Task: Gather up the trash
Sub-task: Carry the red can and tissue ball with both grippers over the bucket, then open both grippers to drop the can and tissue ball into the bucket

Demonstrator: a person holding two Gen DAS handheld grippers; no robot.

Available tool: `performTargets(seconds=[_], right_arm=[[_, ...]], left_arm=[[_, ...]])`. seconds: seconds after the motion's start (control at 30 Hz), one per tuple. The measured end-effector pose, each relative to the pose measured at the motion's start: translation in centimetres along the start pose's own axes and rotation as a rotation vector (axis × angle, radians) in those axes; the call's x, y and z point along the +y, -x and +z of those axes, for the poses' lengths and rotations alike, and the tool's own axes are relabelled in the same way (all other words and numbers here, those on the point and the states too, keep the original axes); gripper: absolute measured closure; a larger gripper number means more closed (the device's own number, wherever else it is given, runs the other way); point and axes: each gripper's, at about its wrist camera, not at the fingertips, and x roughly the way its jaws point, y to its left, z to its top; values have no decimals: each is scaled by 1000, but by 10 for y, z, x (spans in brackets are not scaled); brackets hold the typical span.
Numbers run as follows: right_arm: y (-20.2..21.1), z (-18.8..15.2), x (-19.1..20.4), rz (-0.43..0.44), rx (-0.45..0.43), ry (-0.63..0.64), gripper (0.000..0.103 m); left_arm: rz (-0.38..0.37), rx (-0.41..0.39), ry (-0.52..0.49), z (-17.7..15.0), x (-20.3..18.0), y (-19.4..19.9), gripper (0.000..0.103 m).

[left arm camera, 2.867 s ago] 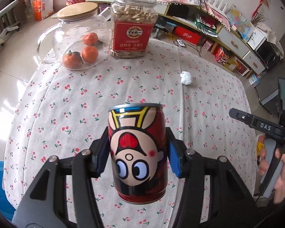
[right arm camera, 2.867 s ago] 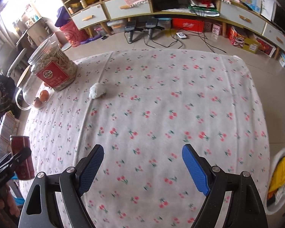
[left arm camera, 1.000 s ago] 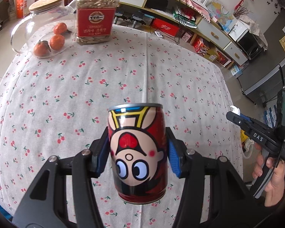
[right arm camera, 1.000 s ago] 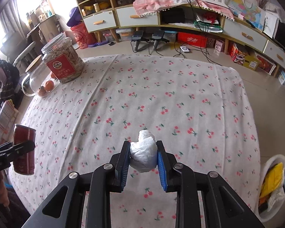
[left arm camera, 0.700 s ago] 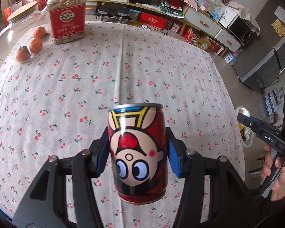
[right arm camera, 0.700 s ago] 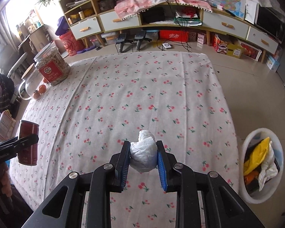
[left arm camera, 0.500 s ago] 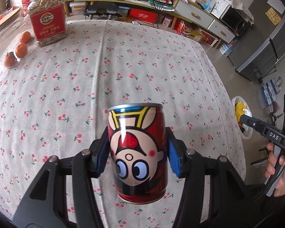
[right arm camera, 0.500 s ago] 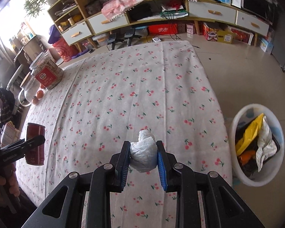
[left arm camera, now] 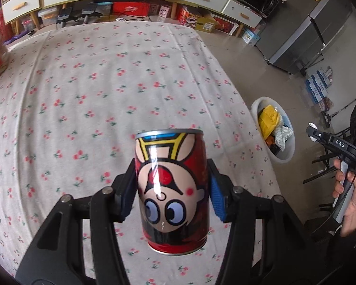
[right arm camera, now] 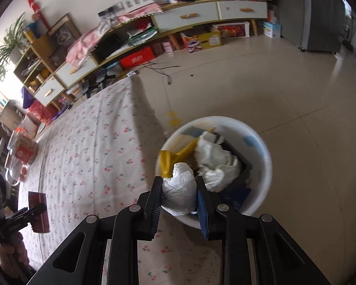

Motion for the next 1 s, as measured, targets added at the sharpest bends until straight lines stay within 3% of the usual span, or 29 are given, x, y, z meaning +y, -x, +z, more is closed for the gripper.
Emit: performTargets(seconds=[0.17,0.53,0.7,1.0], right_arm=[[-13,-4,-41,1,45,-95,76],[-13,-9,-67,19,51,-142,76],[-15,-10,-81,23,59,-179,76],[-16,-7,-85,35,56,-208,75]], left_arm=[[-73,19,-76,19,-60,-22,48],[-207,56,-269,48,-189,-76,48],[-186,62,-327,54,-210,-110,48],[-126,85,-287,61,-203,-144,47]])
